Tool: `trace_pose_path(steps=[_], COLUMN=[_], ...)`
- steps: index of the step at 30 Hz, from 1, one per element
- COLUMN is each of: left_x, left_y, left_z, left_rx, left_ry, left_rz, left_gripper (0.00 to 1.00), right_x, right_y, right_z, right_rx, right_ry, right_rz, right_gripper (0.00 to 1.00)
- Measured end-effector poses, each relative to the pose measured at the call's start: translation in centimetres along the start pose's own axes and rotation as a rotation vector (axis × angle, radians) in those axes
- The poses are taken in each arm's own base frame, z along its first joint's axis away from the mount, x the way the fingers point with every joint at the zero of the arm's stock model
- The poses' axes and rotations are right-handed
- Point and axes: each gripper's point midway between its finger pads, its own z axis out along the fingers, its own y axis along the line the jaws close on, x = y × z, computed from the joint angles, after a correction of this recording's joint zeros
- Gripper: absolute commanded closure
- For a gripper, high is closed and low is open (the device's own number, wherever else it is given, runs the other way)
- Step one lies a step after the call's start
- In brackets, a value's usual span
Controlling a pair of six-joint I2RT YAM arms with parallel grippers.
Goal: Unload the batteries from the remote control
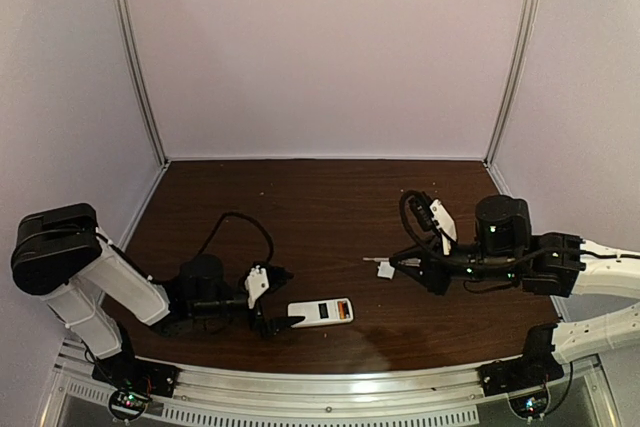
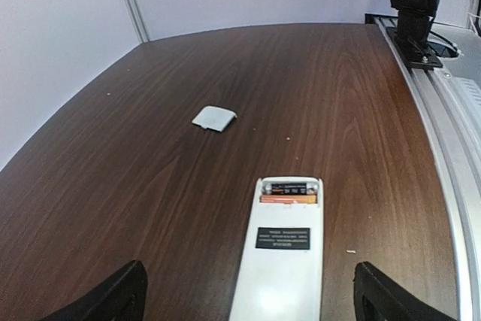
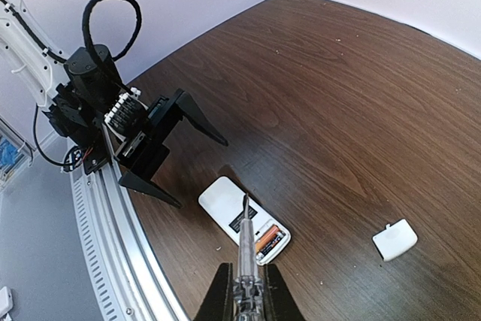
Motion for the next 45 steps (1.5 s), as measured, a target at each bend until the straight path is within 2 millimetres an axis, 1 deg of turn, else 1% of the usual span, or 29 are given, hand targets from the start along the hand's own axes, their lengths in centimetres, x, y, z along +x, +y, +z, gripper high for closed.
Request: trace_pose_path(steps=[3,6,12,14,19,22,26,31,33,35,37,45], left_x=[0.8,2.2,5.0,5.6,5.8,5.6,5.4,5.3,5.3,5.3,5.2,5.1], left_y=[-1.1,-1.7,-2.1,-2.2,-2.3,-2.3,-2.4,-2.4,-2.3,-2.1,-2.1,-2.2], left_z=[0.0,0.6,1.5,1.9,3.0,3.8,4.7,5.5,5.8,6.1,6.3,6.6], left_rx=[0.071,0.121,0.169,0.181,0.211,0.23,0.255,0.271,0.272,0.271,0.275,0.298], left_ry=[0.023,0.068,0.138,0.15,0.151,0.149,0.146,0.142,0.143,0.143,0.142,0.147], left_rz=[-0.01,-0.032,-0.072,-0.081,-0.089,-0.093,-0.097,-0.091,-0.087,-0.08,-0.071,-0.056], left_gripper=[0.05,0.05,0.06,0.06,0.11,0.16,0.19,0.25,0.32,0.45,0.53,0.74], right_x=[0.0,0.0,-0.1,-0.1,-0.2,-0.2,-0.4,-0.6,-0.7,-0.8,-0.8,-0.7], right_y=[0.0,0.0,0.0,0.1,0.1,0.1,0.0,0.0,0.0,0.0,0.0,0.0], right_z=[0.0,0.0,-0.1,-0.3,-0.3,-0.4,-0.6,-0.8,-0.9,-1.0,-1.2,-1.5], right_rx=[0.0,0.0,-0.001,-0.003,-0.004,-0.003,0.0,0.005,0.004,0.002,0.001,0.001], right_ry=[-0.001,-0.002,-0.006,-0.011,-0.014,-0.015,-0.027,-0.036,-0.039,-0.044,-0.048,-0.054], right_rz=[0.005,0.008,0.022,0.028,0.032,0.032,0.032,0.037,0.04,0.047,0.053,0.072], right_gripper=[0.97,0.97,0.97,0.97,0.97,0.97,0.97,0.97,0.97,0.97,0.97,0.98])
